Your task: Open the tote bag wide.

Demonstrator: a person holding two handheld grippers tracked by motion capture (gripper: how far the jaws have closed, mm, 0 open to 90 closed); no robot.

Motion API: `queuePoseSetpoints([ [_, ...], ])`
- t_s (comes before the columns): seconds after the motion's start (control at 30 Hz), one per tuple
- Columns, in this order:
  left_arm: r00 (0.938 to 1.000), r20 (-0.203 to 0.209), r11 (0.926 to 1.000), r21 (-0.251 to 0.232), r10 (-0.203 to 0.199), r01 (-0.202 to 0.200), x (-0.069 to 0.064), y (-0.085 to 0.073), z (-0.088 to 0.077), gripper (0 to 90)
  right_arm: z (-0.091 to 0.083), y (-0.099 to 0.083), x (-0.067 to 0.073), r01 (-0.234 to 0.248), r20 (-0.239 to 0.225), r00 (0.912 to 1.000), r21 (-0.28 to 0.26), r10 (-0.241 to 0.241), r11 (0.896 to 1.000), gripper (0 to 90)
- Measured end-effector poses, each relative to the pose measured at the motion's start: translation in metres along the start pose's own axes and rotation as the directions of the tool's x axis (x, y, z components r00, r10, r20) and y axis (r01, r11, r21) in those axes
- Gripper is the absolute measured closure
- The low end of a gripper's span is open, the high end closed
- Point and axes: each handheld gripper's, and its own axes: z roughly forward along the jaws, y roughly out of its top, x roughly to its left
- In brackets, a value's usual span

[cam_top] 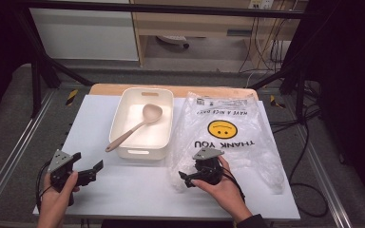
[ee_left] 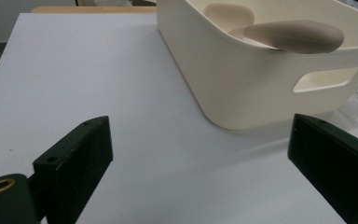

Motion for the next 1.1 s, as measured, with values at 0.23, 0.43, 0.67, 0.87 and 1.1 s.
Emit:
queuePoseSetpoints([
  [0.23, 1.0, -0.002, 1.0, 0.002, 0.0, 0.0, 0.0, 0.0, 0.0, 6.2, 0.004, 0.002, 0.004, 0.013, -0.012, 0.9998, 0.005, -0.013, 1.0, 7.1],
  [0.43, 1.0, 0.001, 1.0, 0.009, 0.003, -0.003, -0.001, 0.0, 0.001, 6.2, 0.009, 0.003, 0.009, 0.026, -0.031, 0.9992, 0.014, -0.025, 1.0, 6.9],
  [0.67, 1.0, 0.0, 0.9999, 0.012, 0.006, -0.006, -0.001, 0.0, 0.001, 6.1, 0.01, 0.003, 0.01, 0.025, -0.031, 0.9992, 0.012, -0.025, 1.0, 6.7],
  [0.87, 0.9998, 0.005, 0.9996, 0.019, 0.02, -0.02, -0.003, 0.0, 0.002, 6.1, 0.008, 0.005, 0.007, 0.01, -0.038, 0.9992, -0.005, -0.01, 1.0, 7.0],
  [1.1, 0.9996, 0.009, 0.9994, 0.021, 0.026, -0.026, -0.004, 0.0, 0.001, 6.1, 0.014, 0.009, 0.013, 0.014, -0.051, 0.9986, -0.005, -0.015, 1.0, 7.1],
])
